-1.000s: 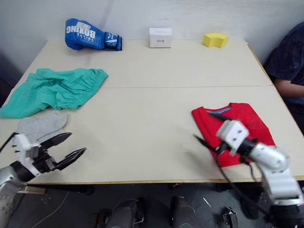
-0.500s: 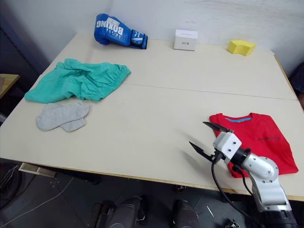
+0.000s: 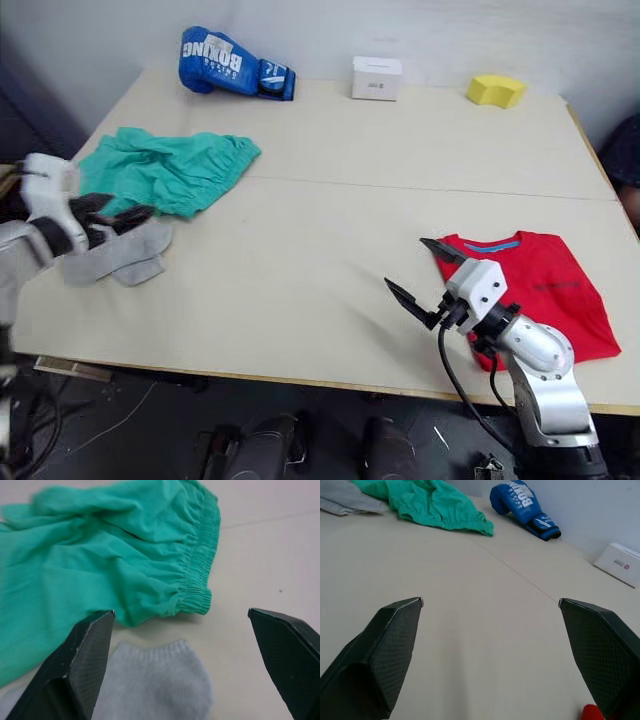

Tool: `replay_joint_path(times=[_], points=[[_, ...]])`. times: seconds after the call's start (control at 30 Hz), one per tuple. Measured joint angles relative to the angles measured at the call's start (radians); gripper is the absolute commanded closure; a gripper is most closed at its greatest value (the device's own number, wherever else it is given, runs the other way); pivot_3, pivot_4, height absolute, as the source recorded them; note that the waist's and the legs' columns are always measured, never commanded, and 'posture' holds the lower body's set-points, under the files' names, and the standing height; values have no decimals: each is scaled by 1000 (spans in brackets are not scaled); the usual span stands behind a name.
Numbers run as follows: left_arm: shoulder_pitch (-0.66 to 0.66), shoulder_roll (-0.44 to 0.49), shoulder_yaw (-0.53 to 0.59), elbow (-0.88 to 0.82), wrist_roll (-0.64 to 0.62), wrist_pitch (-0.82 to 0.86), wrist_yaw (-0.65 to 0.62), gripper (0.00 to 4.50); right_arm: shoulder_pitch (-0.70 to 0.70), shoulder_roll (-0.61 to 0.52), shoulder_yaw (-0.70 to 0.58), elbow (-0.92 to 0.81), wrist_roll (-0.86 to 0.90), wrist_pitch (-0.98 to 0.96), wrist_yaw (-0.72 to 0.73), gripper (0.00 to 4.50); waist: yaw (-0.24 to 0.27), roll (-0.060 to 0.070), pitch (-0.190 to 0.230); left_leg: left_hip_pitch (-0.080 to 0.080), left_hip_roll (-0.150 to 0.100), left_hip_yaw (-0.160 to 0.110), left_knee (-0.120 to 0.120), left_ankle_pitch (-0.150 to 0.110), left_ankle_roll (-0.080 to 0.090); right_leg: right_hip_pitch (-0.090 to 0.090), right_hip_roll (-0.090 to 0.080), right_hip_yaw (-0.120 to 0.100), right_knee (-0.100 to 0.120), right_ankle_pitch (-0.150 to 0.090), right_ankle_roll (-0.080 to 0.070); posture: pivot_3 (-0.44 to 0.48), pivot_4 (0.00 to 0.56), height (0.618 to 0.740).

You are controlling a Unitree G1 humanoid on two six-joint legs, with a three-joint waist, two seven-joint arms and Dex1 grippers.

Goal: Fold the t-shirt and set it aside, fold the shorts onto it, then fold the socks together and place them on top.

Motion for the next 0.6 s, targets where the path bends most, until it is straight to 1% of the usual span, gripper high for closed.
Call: replay_joint_path(times=[0.03,0.07,0.13,0.2,0.23,0.27,0.33,0.4,0.43,0.5,0.6], points=[[-70,-29,-43,94,43,-36,-11,0,3,1,-4,0,-2,2,-3,42,0,-1,0,0,0,2,1,0,1,0,0,1,1,0,0,0,150,740],[-175,-72,-100,251,110,-103,-15,0,2,4,-4,0,-3,5,-10,42,2,-3,1,-1,1,2,5,0,1,-1,2,1,1,-1,1,0,150,740],[-314,-130,-164,497,213,-235,-12,0,4,12,-3,-7,-3,8,-20,42,0,-7,2,-1,2,3,7,-1,3,-1,2,2,1,-1,1,0,150,740],[-401,-175,-192,689,285,-343,-3,0,20,13,-7,-19,-6,15,-36,42,-3,-7,2,-1,3,5,9,-3,4,-1,1,4,2,0,2,0,150,740],[-418,-191,-194,747,307,-375,1,0,27,13,-9,-29,-13,21,-43,42,-6,-7,2,-1,3,6,9,-3,5,-2,1,6,3,0,2,0,150,740],[-436,-211,-195,808,329,-406,10,195,43,13,-12,-46,-16,25,-55,9,-6,-7,2,-1,3,7,10,-3,5,-3,1,6,3,0,3,0,150,740],[-450,-231,-202,866,362,-444,19,600,79,13,-25,-77,-20,28,-70,0,-6,-9,3,-2,3,8,10,-4,5,-4,0,7,5,0,3,0,150,740],[-473,-241,-216,896,403,-467,37,1182,115,13,-47,-113,-23,32,-85,0,-2,-10,2,-2,3,8,11,-4,5,-5,0,9,5,0,3,0,150,740],[-478,-243,-217,911,417,-472,50,1546,127,13,-56,-128,-23,33,-92,0,-5,-10,2,-1,3,9,11,-6,2,-7,-1,11,5,0,3,0,150,740],[-479,-246,-208,926,430,-482,64,2106,141,13,-69,-144,-24,37,-103,0,-11,-10,2,0,4,10,11,-7,0,-7,-6,12,6,1,4,0,150,740],[-479,-251,-178,955,439,-526,81,3051,182,15,-90,-164,-30,45,-129,0,-15,-12,2,0,6,9,11,-6,2,-8,-6,12,9,3,2,0,150,740]])
